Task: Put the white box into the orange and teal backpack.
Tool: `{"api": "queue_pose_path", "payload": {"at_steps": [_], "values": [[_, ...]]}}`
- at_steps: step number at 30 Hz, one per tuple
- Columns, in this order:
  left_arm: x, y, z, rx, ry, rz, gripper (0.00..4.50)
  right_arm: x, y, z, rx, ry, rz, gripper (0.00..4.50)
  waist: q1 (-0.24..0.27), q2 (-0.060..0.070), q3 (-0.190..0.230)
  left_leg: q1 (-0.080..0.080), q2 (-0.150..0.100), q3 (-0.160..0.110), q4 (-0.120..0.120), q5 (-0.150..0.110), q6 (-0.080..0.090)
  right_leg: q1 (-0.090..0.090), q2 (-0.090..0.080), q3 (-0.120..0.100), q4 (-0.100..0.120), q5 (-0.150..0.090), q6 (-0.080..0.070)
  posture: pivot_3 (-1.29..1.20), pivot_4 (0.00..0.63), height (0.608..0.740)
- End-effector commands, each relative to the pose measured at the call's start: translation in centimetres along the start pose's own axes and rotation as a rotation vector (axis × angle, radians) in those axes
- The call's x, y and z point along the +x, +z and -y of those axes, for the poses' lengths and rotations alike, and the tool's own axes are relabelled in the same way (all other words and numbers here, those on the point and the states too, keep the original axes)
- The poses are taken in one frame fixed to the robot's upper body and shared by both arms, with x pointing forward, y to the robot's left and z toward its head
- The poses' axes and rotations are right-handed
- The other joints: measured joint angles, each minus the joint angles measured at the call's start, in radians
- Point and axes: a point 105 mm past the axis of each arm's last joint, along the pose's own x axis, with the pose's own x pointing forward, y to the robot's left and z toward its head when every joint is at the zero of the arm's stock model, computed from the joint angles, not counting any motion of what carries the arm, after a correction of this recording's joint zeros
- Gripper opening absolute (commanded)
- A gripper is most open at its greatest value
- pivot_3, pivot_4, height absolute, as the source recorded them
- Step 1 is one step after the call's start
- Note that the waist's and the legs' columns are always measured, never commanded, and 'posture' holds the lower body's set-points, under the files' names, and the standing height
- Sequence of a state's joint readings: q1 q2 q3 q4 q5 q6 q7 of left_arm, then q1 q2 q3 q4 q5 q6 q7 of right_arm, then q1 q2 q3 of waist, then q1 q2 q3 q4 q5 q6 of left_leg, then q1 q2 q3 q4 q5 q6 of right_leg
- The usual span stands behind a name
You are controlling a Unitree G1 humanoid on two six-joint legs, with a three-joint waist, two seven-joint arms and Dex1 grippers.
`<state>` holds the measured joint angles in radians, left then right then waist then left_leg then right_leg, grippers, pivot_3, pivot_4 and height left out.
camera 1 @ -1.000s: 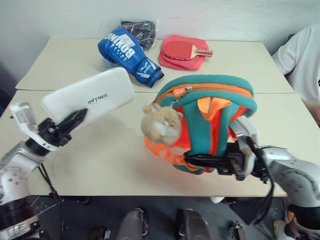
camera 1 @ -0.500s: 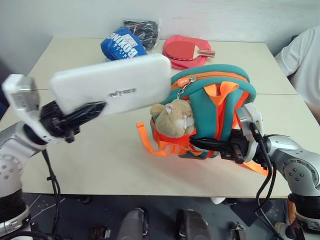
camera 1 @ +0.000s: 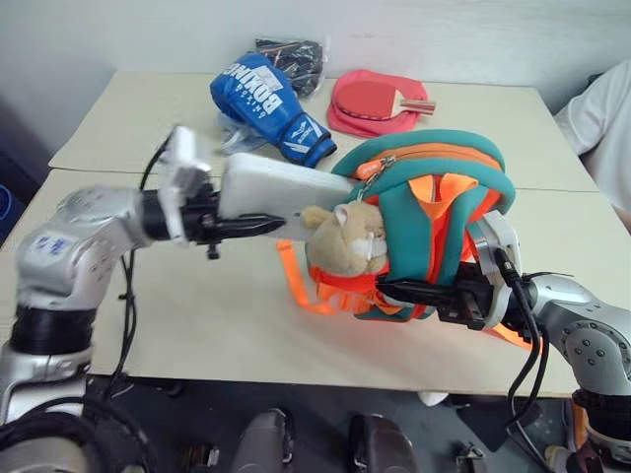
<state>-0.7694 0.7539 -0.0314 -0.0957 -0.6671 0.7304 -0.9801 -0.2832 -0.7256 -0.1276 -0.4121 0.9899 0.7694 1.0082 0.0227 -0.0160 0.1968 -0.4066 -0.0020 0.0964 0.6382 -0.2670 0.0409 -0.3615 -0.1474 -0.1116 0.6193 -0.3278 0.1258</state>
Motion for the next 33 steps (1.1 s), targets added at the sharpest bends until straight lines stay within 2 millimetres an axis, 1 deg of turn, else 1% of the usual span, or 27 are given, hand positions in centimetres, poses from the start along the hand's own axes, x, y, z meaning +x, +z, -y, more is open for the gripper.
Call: {"api": "queue_pose_path", "payload": {"at_steps": [1,3,6,8,10,12,14,16,17,18,20,21,22,24,26,27,28,30,32,33], "values": [[2.8,1.0,0.8,-0.007,-0.091,-0.010,1.41,0.2,0.9,-0.9,-0.011,0.035,0.029,0.00,0.001,0.000,0.000,0.000,0.000,0.000,0.000,0.000,0.000,0.000,0.000,0.000,0.000,0.000,0.000,0.00,0.150,0.740],[4.7,1.3,1.4,0.027,-0.162,-0.016,1.41,0.6,0.9,-1.1,0.006,0.054,0.036,0.00,0.002,-0.001,0.000,-0.001,0.000,0.000,0.001,0.000,0.000,0.000,0.001,-0.002,0.000,0.000,0.000,0.00,0.150,0.740],[8.5,2.3,1.7,0.060,-0.242,0.069,1.41,1.3,0.2,-1.4,-0.020,0.083,-0.004,0.00,0.004,0.000,0.001,-0.003,0.001,0.000,0.008,0.000,0.001,0.000,0.001,-0.006,0.001,0.000,0.000,0.00,0.150,0.740],[10.0,1.8,1.3,0.098,-0.247,0.066,1.41,1.5,0.3,-1.3,-0.023,0.079,0.010,0.00,0.004,0.000,0.001,-0.004,0.001,0.000,0.011,-0.001,0.003,0.000,0.001,-0.007,0.001,0.000,0.001,0.00,0.150,0.740],[10.9,1.1,0.8,0.123,-0.243,0.045,1.41,1.5,0.5,-1.1,-0.035,0.080,0.019,0.00,0.000,0.000,0.001,-0.005,0.000,0.000,0.011,-0.001,0.004,0.000,0.000,-0.007,0.001,0.001,0.002,0.00,0.150,0.740],[11.2,0.4,0.3,0.117,-0.236,0.007,2.13,1.5,0.6,-0.9,-0.046,0.068,0.026,0.00,-0.002,0.000,0.001,-0.004,0.000,0.001,0.011,-0.001,0.004,0.000,0.000,-0.006,0.001,0.001,0.002,0.00,0.150,0.740],[11.1,0.3,-0.3,0.127,-0.215,0.011,2.67,1.5,0.5,-0.6,-0.053,0.057,0.026,0.00,0.000,0.000,0.001,-0.004,0.001,0.001,0.011,-0.001,0.004,0.000,0.001,-0.007,0.001,0.001,0.002,0.00,0.150,0.740],[10.3,0.8,-0.7,0.113,-0.203,0.065,3.27,1.4,0.3,-0.4,-0.063,0.037,0.028,0.00,0.001,0.000,0.001,-0.004,0.001,0.000,0.011,-0.001,0.004,0.000,0.000,-0.008,0.001,0.001,0.002,0.00,0.150,0.740],[9.6,1.2,-0.9,0.130,-0.203,0.102,3.56,1.4,0.3,-0.3,-0.068,0.021,0.035,0.00,0.000,0.000,0.001,-0.004,0.001,0.000,0.011,-0.001,0.004,0.000,0.000,-0.008,0.001,0.001,0.002,0.00,0.150,0.740],[8.9,1.7,-1.0,0.167,-0.198,0.136,3.86,1.3,0.4,-0.1,-0.073,0.009,0.042,0.00,0.000,0.000,0.001,-0.005,0.001,0.000,0.012,-0.001,0.004,0.000,0.000,-0.008,0.001,0.001,0.002,0.00,0.150,0.740],[6.6,2.6,-0.9,0.278,-0.230,0.190,4.47,1.2,0.4,0.0,-0.078,-0.006,0.051,0.00,-0.002,0.000,0.001,-0.005,0.001,0.000,0.012,-0.001,0.004,0.000,0.000,-0.008,0.001,0.001,0.002,0.00,0.150,0.740],[5.2,2.6,-1.4,0.303,-0.231,0.183,4.49,1.2,0.5,0.0,-0.079,-0.006,0.053,0.00,-0.005,0.000,0.001,-0.005,0.001,0.000,0.011,-0.001,0.004,-0.001,0.000,-0.008,0.001,0.001,0.002,0.00,0.150,0.740],[4.2,2.7,-1.7,0.314,-0.231,0.175,4.49,1.2,0.5,-0.1,-0.080,-0.005,0.054,0.00,-0.009,0.000,0.001,-0.005,0.001,0.000,0.011,-0.001,0.004,-0.002,0.000,-0.008,0.001,0.001,0.002,0.00,0.150,0.740],[1.3,2.2,-2.3,0.305,-0.253,0.122,4.49,1.0,0.9,0.1,-0.086,-0.005,0.056,0.00,-0.014,0.000,0.001,-0.006,0.001,0.000,0.011,-0.001,0.003,-0.002,0.000,-0.008,0.002,0.001,0.002,0.00,0.150,0.740],[-1.5,1.2,-2.2,0.306,-0.291,0.025,4.49,0.7,1.1,0.4,-0.090,-0.015,0.050,0.00,-0.021,0.000,0.001,-0.006,0.001,0.000,0.011,-0.001,0.003,-0.002,0.001,-0.009,0.002,0.001,0.002,0.00,0.150,0.740],[-2.7,0.8,-2.0,0.310,-0.290,-0.014,4.49,0.5,0.9,0.6,-0.094,-0.024,0.041,0.00,-0.022,0.001,0.001,-0.006,0.001,0.000,0.011,-0.001,0.003,-0.002,0.001,-0.010,0.002,0.001,0.002,0.00,0.150,0.740],[-3.6,0.8,-1.7,0.313,-0.287,-0.014,4.49,0.4,0.7,0.8,-0.092,-0.031,0.035,0.00,-0.023,0.001,0.001,-0.006,0.001,0.000,0.011,-0.001,0.004,-0.002,0.000,-0.010,0.002,0.001,0.002,0.00,0.150,0.740],[-4.3,1.2,-0.9,0.324,-0.276,0.015,4.49,0.3,0.5,1.0,-0.087,-0.041,0.030,0.00,-0.021,0.001,0.001,-0.006,0.000,0.000,0.011,-0.002,0.005,-0.001,-0.001,-0.010,0.002,0.001,0.002,0.00,0.150,0.740],[-4.2,1.7,0.2,0.324,-0.265,0.063,4.49,0.3,0.2,1.2,-0.082,-0.048,0.032,0.00,-0.015,0.001,0.001,-0.006,0.000,-0.002,0.012,-0.002,0.006,0.000,-0.002,-0.011,0.002,0.001,0.002,0.00,0.150,0.740],[-3.8,1.9,0.9,0.337,-0.260,0.094,4.49,0.4,0.0,1.3,-0.081,-0.052,0.032,0.00,-0.012,0.001,0.001,-0.006,0.000,-0.003,0.013,-0.003,0.006,0.000,-0.002,-0.010,0.002,0.001,0.002,0.00,0.150,0.740]]}}
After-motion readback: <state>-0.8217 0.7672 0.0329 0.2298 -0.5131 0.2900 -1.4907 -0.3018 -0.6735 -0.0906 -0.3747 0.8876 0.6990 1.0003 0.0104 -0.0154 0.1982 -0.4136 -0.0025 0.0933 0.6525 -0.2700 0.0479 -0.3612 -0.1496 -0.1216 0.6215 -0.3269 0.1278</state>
